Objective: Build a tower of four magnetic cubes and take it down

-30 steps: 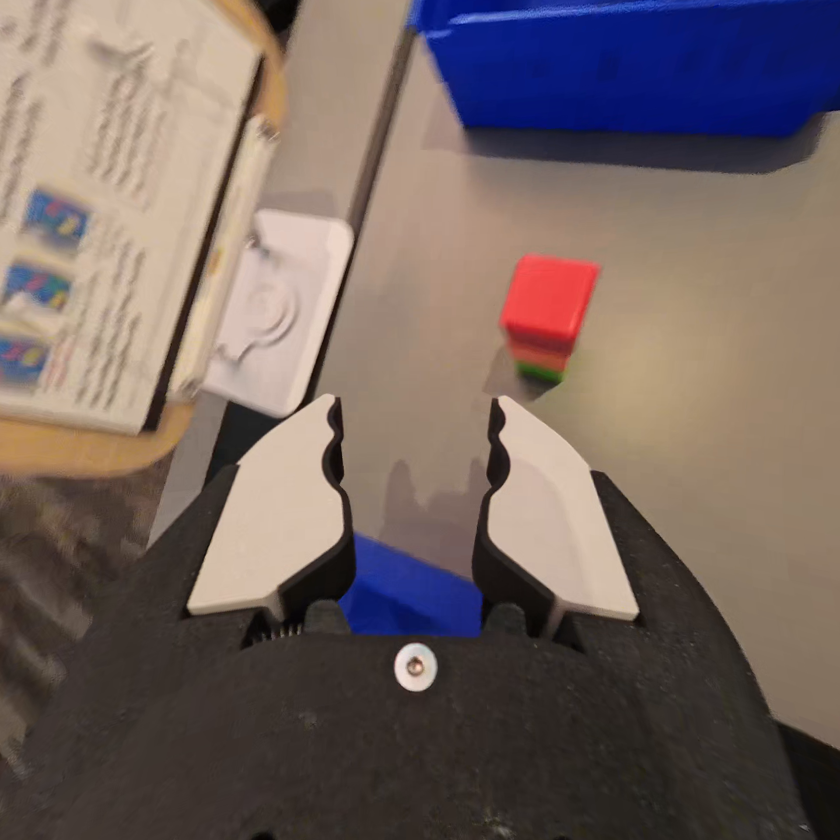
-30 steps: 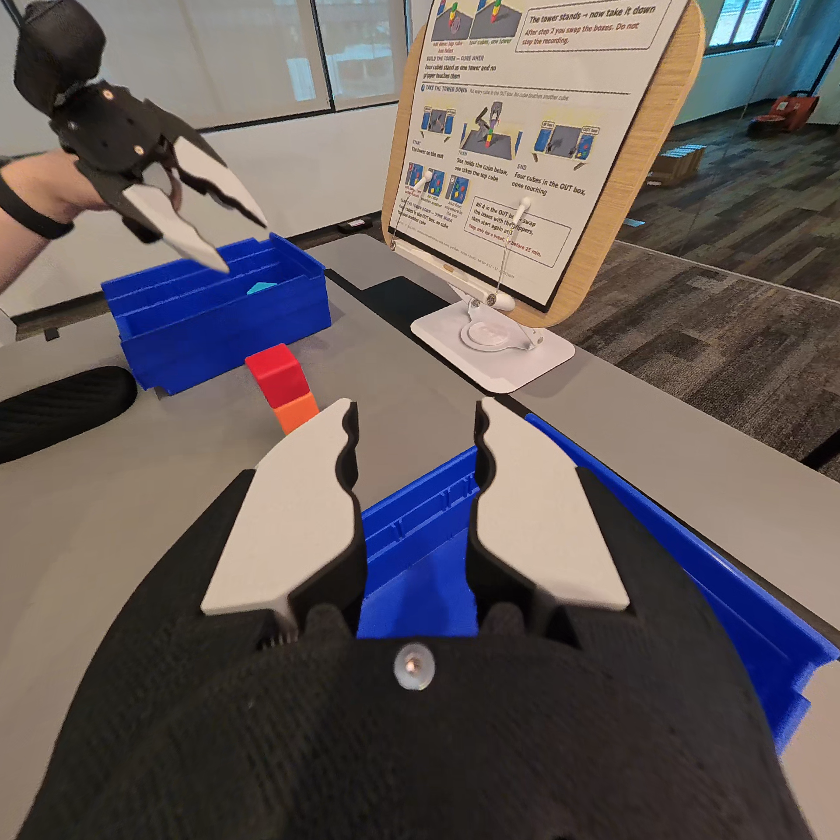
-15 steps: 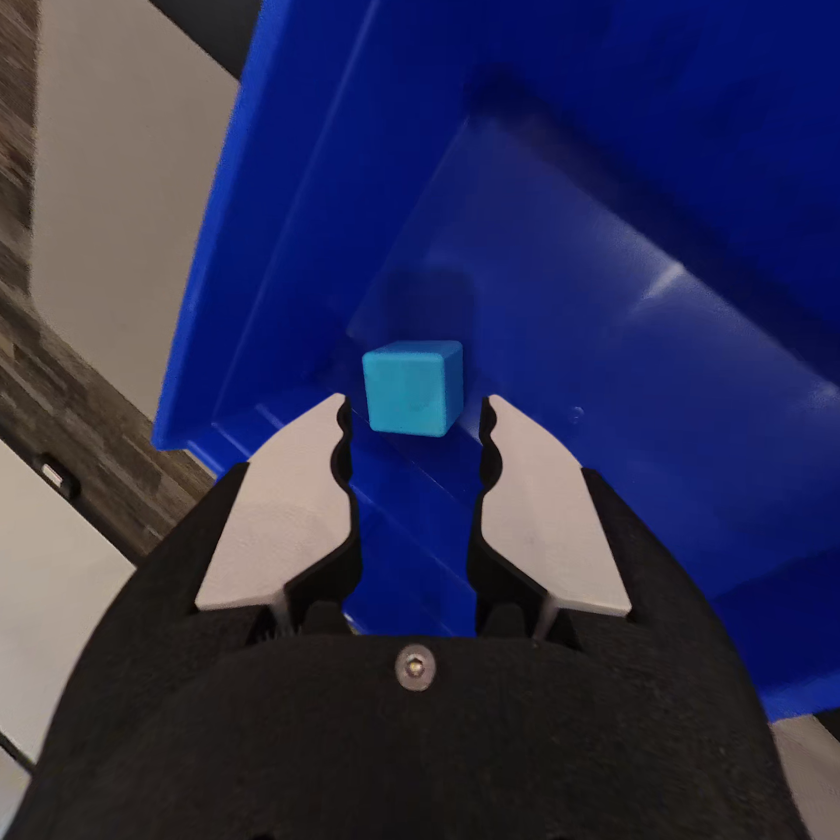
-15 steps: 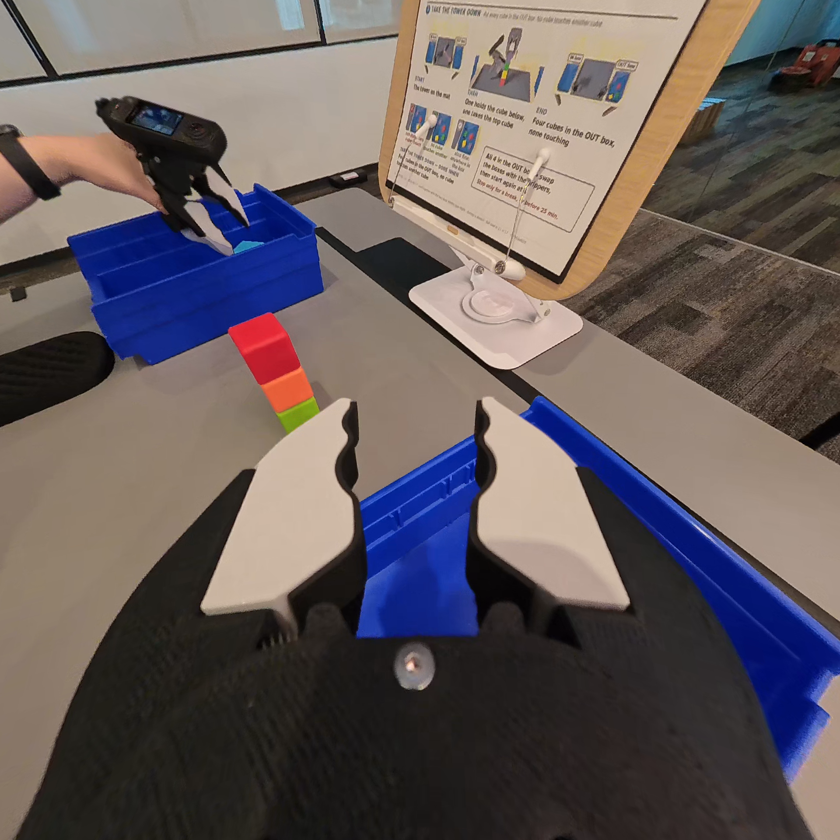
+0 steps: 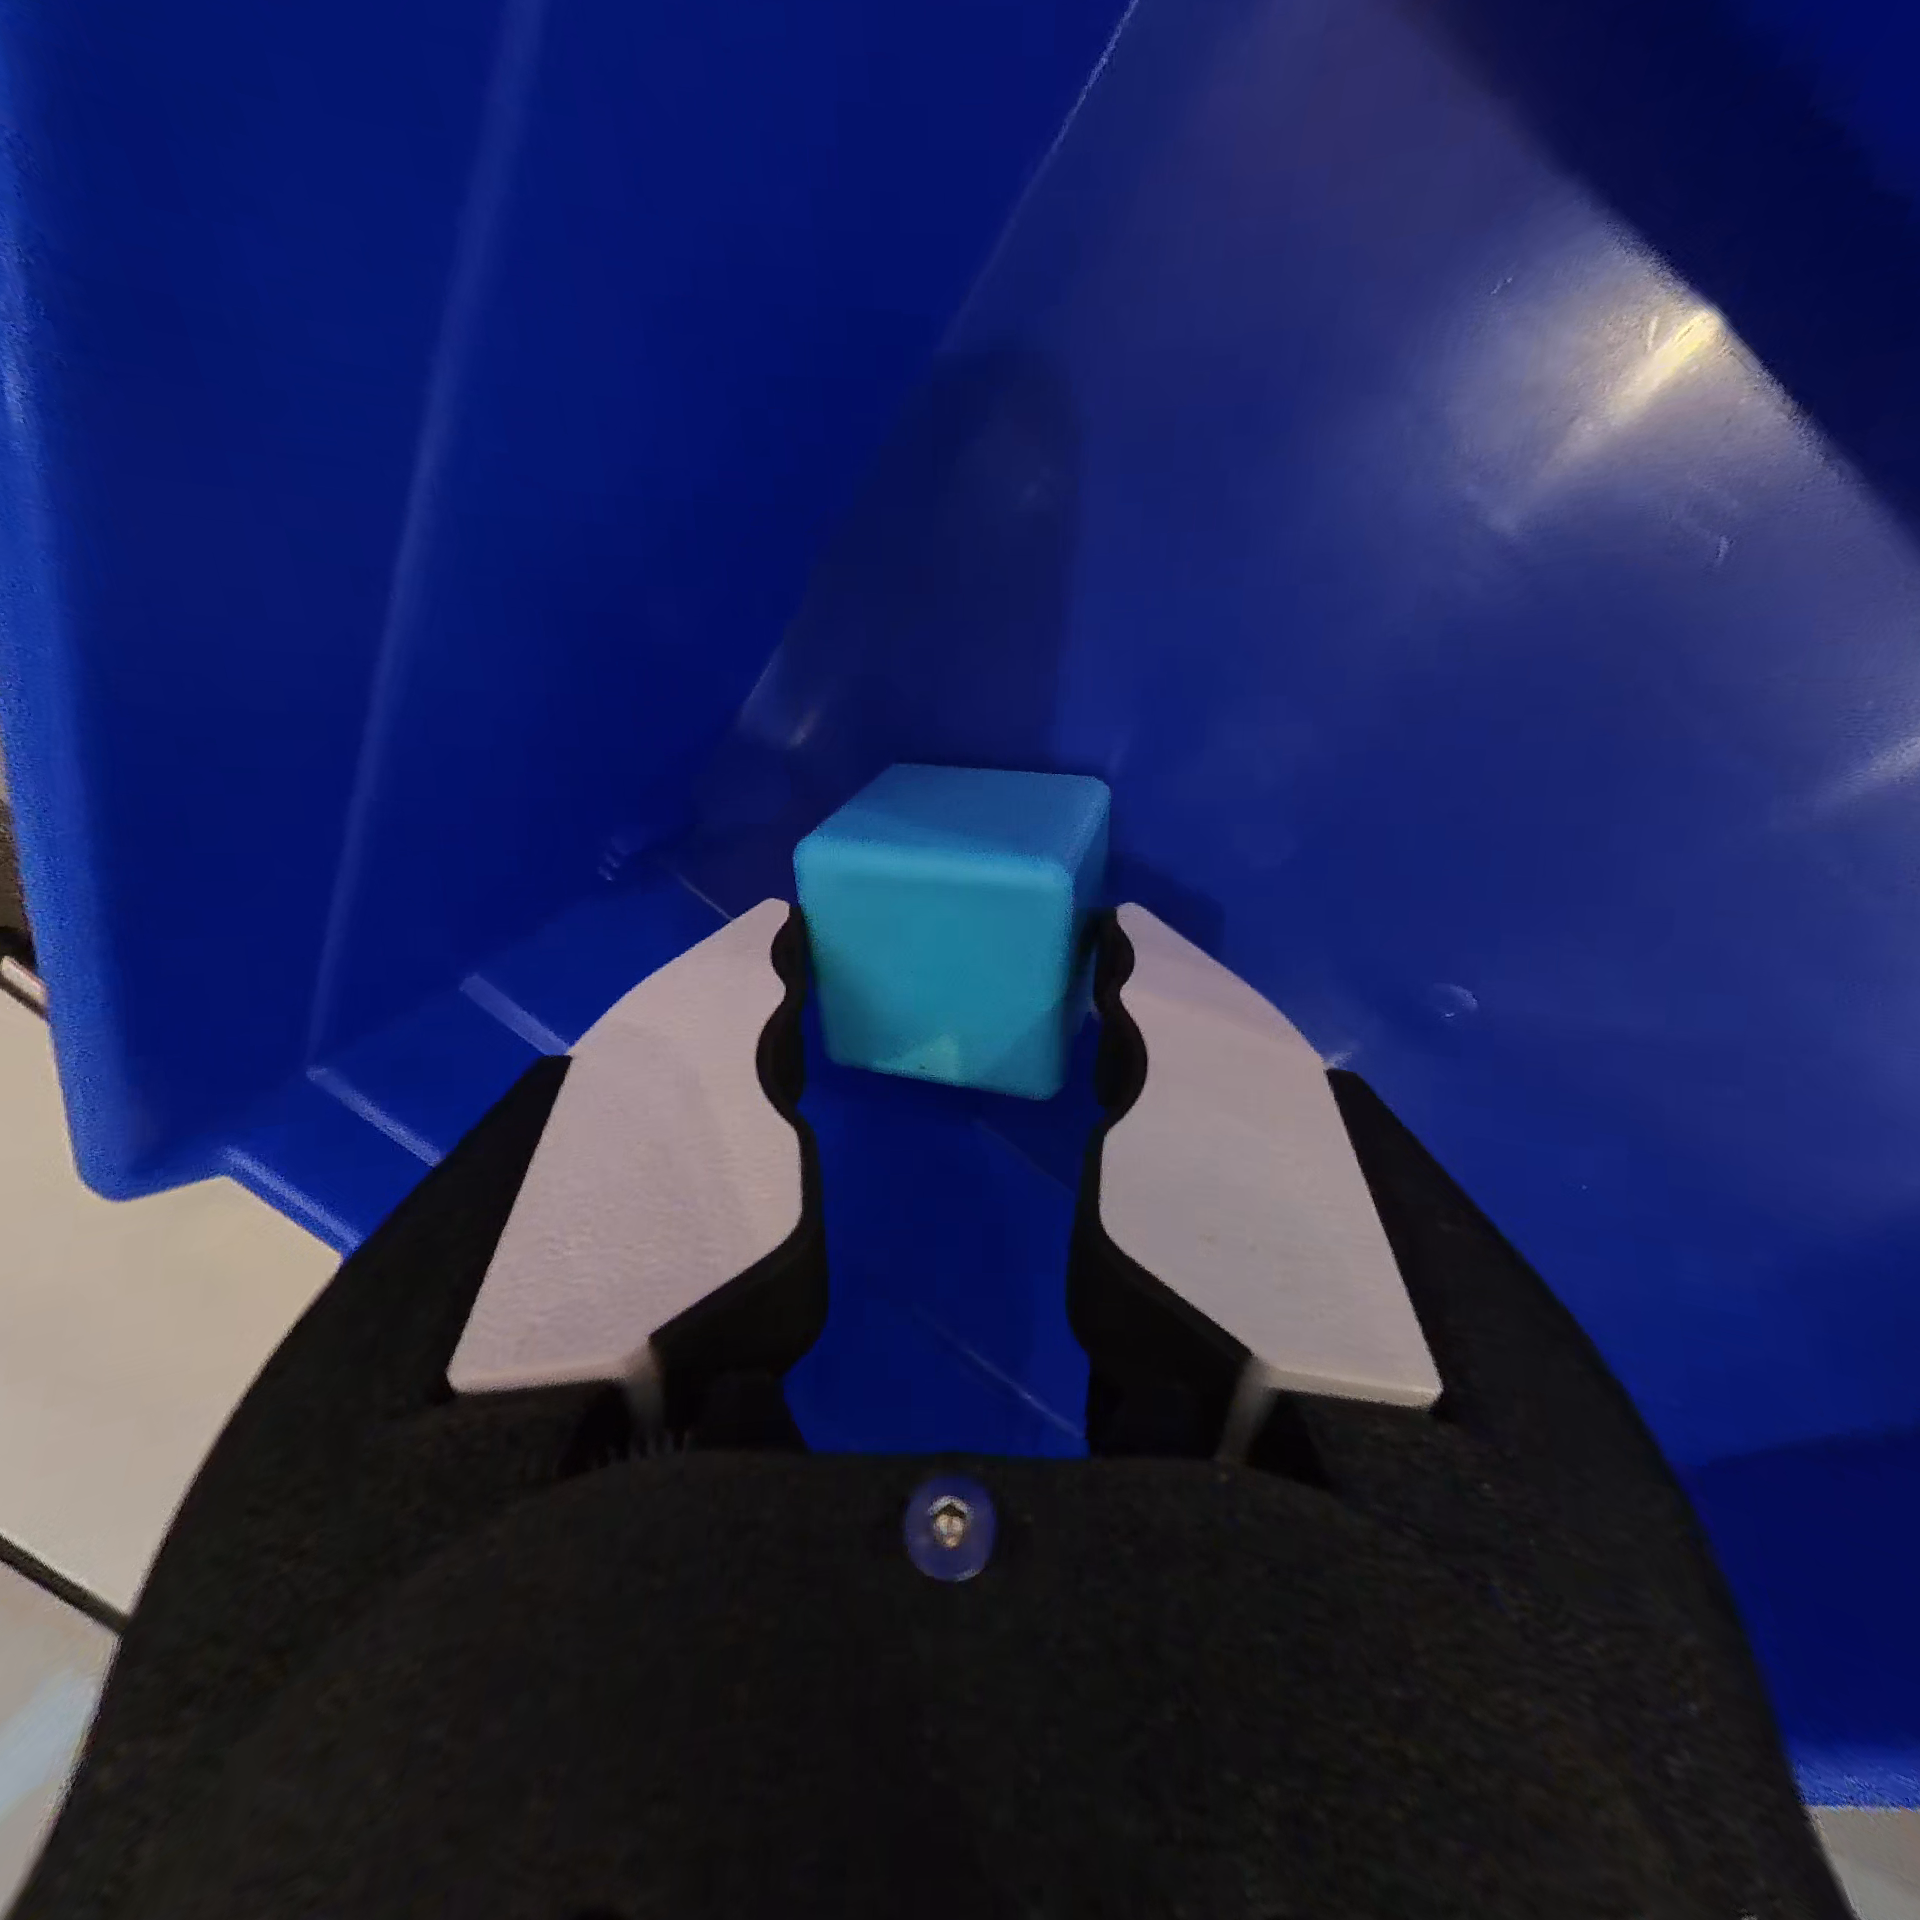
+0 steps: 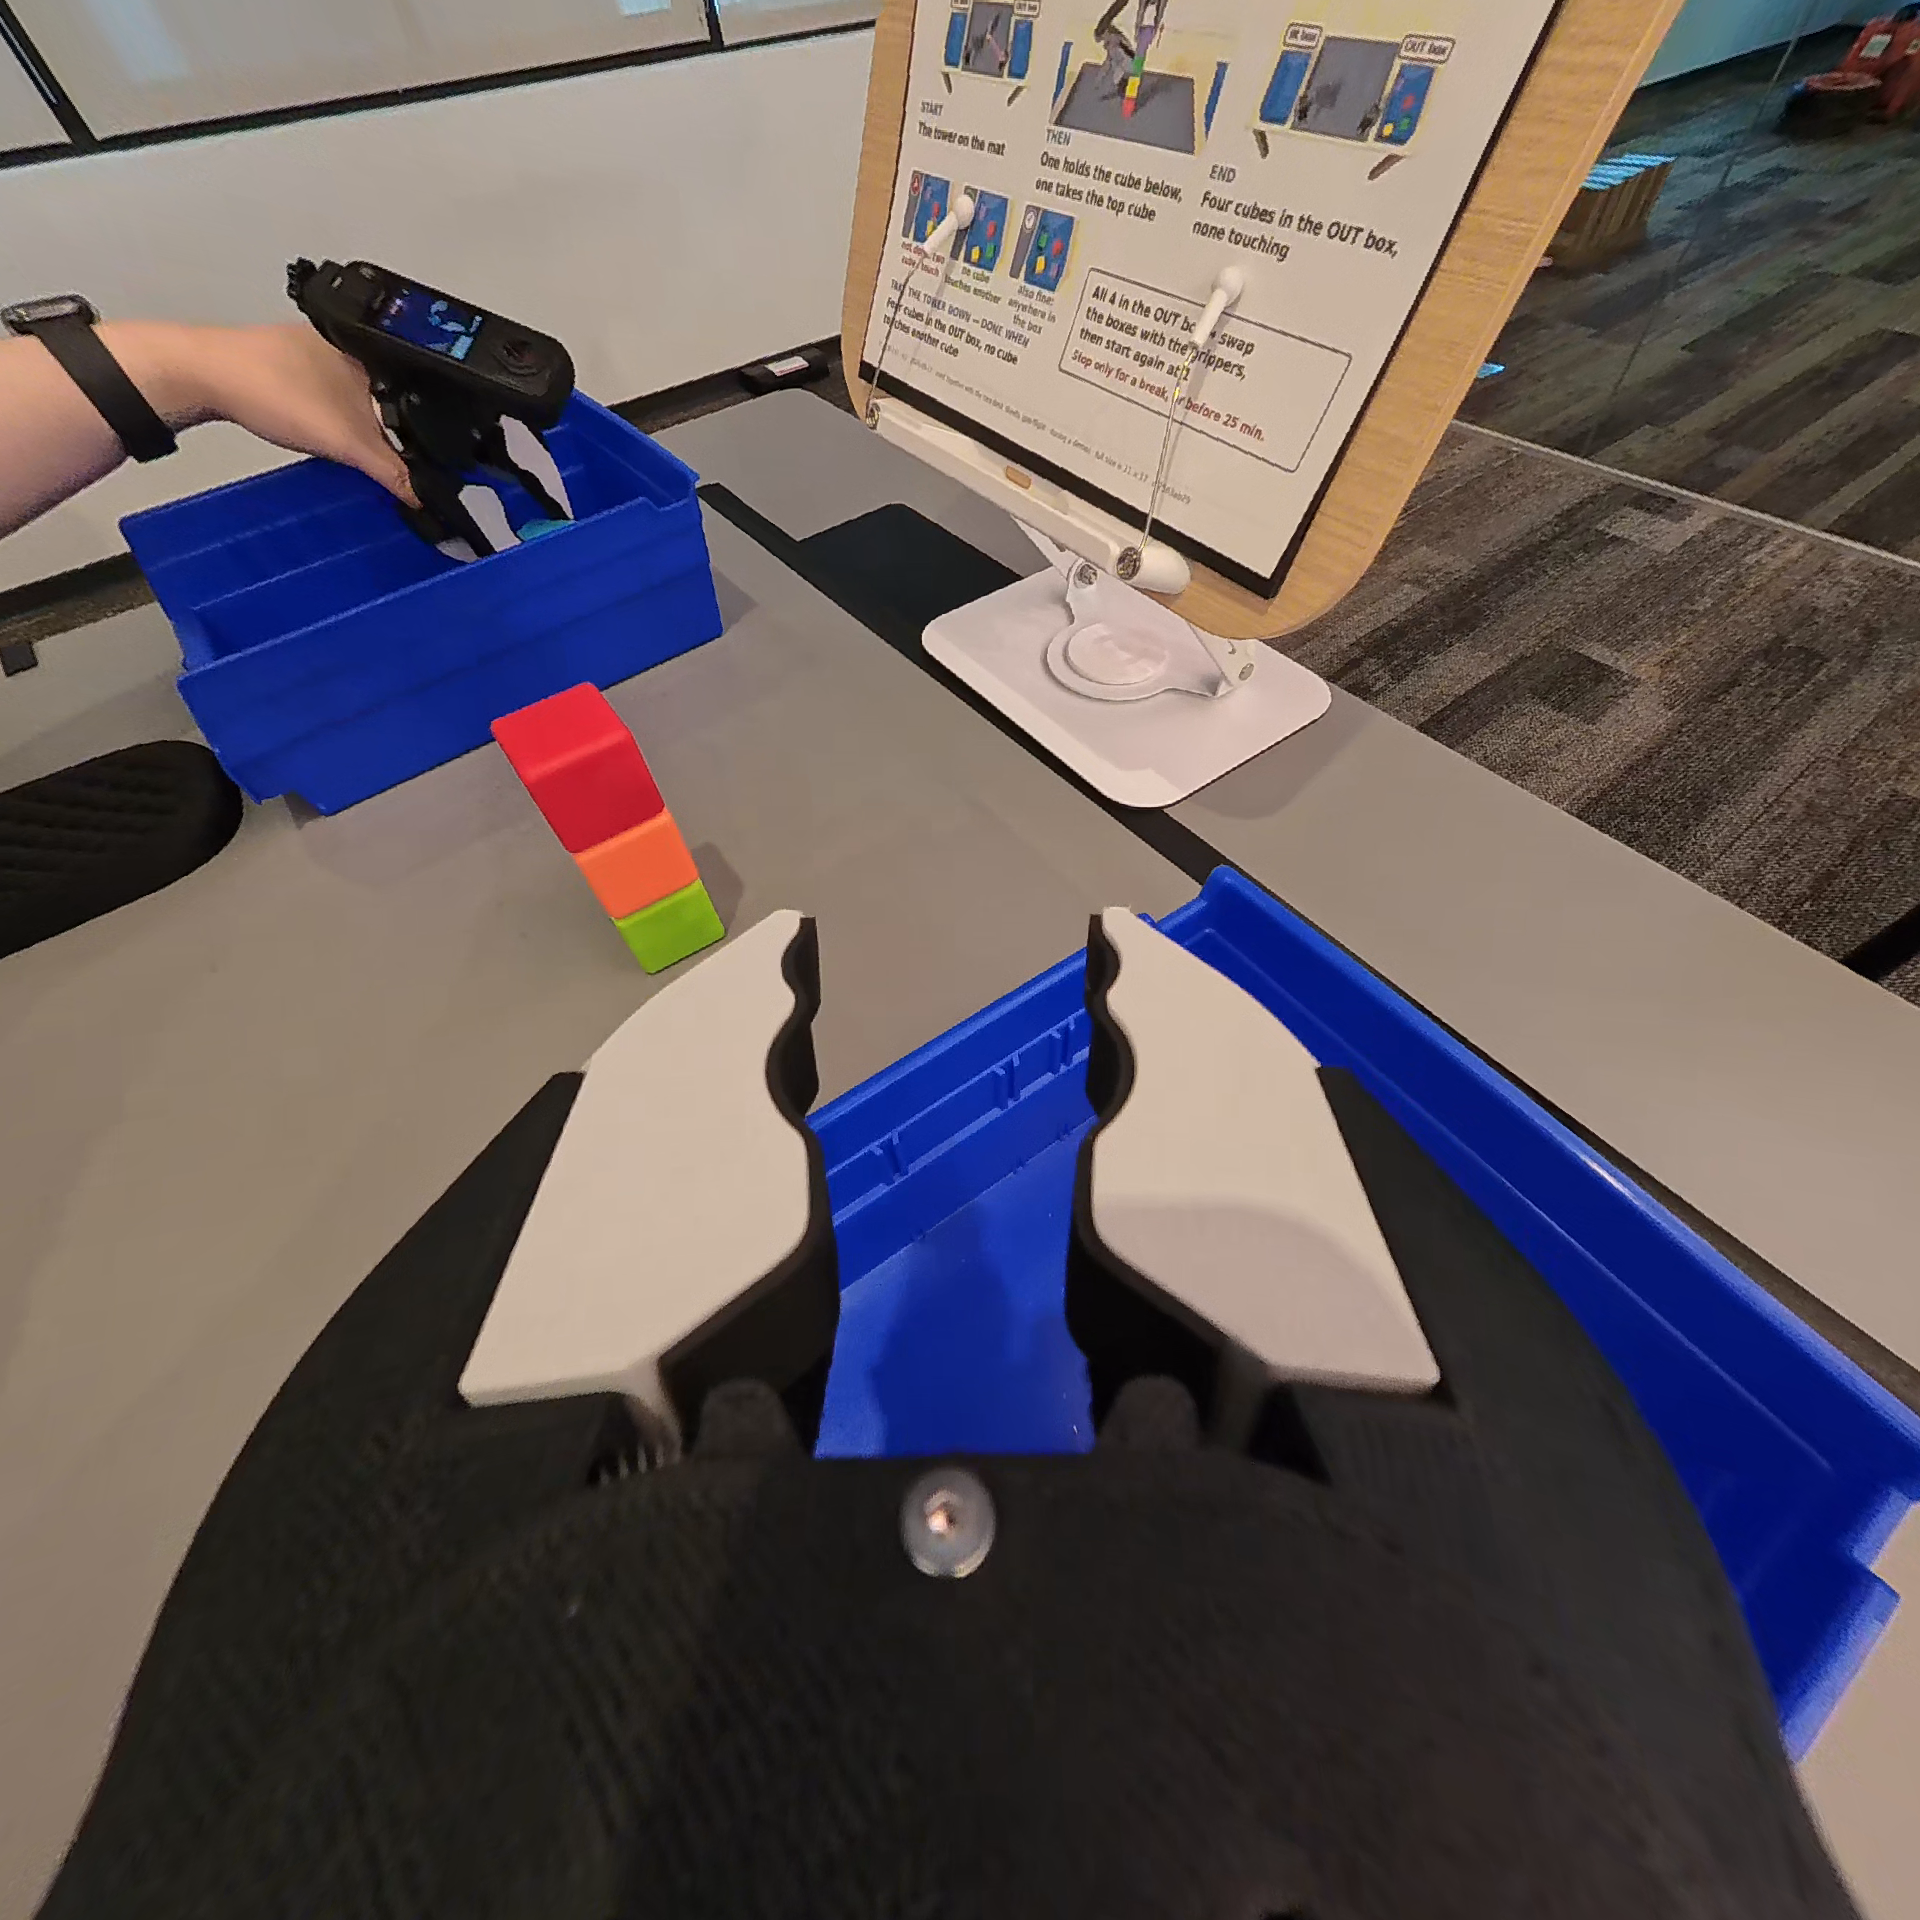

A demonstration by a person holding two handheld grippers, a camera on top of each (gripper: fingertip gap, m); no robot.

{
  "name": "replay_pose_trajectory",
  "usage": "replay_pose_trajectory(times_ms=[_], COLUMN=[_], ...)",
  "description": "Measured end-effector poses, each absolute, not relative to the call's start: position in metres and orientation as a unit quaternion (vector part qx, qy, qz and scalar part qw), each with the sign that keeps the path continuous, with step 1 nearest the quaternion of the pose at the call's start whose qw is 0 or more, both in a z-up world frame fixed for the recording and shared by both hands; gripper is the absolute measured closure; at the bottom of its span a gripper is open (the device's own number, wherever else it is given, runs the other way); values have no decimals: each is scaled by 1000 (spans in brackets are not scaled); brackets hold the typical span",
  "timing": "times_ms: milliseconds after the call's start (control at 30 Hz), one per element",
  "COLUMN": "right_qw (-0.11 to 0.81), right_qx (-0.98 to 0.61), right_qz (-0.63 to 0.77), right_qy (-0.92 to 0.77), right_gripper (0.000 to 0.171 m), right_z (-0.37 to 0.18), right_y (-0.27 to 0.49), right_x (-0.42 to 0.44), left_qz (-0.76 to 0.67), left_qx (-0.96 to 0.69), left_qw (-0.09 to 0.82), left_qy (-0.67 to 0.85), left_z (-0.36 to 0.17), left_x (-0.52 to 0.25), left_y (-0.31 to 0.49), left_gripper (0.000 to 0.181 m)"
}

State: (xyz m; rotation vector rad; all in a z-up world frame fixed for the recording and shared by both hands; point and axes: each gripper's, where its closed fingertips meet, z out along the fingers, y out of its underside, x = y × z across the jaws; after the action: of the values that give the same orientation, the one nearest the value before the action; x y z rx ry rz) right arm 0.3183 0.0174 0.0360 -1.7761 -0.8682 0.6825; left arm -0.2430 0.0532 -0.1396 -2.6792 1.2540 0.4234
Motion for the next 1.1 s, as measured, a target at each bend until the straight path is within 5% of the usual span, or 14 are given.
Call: replay_pose_trajectory(times_ms=[200,333,567,767,1100], right_qw=[500,504,498,485,487], right_qx=[-734,-732,-732,-735,-733], right_qz=[285,286,283,282,294], right_qy=[-360,-358,-368,-381,-373], right_gripper=[121,121,121,121,121], right_z=[36,39,38,32,35], right_y=[16,16,14,10,7], right_x=[319,321,314,310,316], left_qz=[155,134,-3,1,8], left_qx=[-890,-874,-746,-679,-675], left_qw=[103,197,322,271,181], left_qy=[417,423,583,682,715], left_z=[-122,-63,38,16,-18], left_x=[-242,-209,-15,91,107], left_y=[49,46,-9,-28,-24], left_gripper=[130,130,130,130,131])
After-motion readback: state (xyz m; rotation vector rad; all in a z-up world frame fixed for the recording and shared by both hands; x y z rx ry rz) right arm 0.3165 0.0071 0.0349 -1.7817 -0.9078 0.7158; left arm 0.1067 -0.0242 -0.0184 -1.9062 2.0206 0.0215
